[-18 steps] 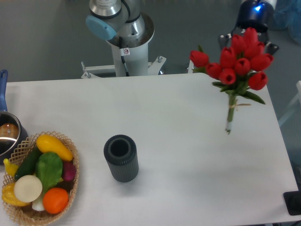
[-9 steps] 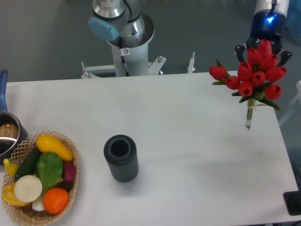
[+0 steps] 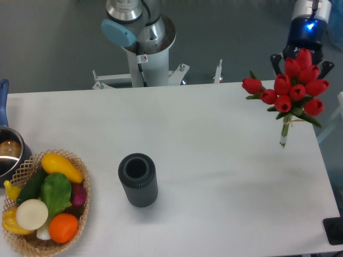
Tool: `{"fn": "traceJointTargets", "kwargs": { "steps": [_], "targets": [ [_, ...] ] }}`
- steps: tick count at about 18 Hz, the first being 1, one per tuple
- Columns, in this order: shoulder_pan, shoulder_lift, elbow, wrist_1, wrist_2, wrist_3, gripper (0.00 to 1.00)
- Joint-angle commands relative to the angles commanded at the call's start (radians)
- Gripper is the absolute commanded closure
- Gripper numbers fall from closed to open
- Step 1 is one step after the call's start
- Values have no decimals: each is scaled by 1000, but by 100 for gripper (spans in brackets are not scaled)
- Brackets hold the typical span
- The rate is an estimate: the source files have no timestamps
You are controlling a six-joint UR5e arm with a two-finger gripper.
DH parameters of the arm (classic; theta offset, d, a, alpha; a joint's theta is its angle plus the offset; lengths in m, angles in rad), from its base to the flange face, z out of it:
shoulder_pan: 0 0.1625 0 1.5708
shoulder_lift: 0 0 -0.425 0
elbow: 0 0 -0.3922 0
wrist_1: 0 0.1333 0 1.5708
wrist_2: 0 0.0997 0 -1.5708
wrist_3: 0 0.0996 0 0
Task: Pick up the flowers from the vase
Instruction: 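Carry the tulip bouquet away from the vase and hold it raised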
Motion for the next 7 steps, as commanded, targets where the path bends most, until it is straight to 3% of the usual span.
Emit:
{"fn": "traceJointTargets", "kwargs": {
  "steps": [7],
  "targets": [
    [14, 0, 0, 0, -5, -2, 70]
  ]
}}
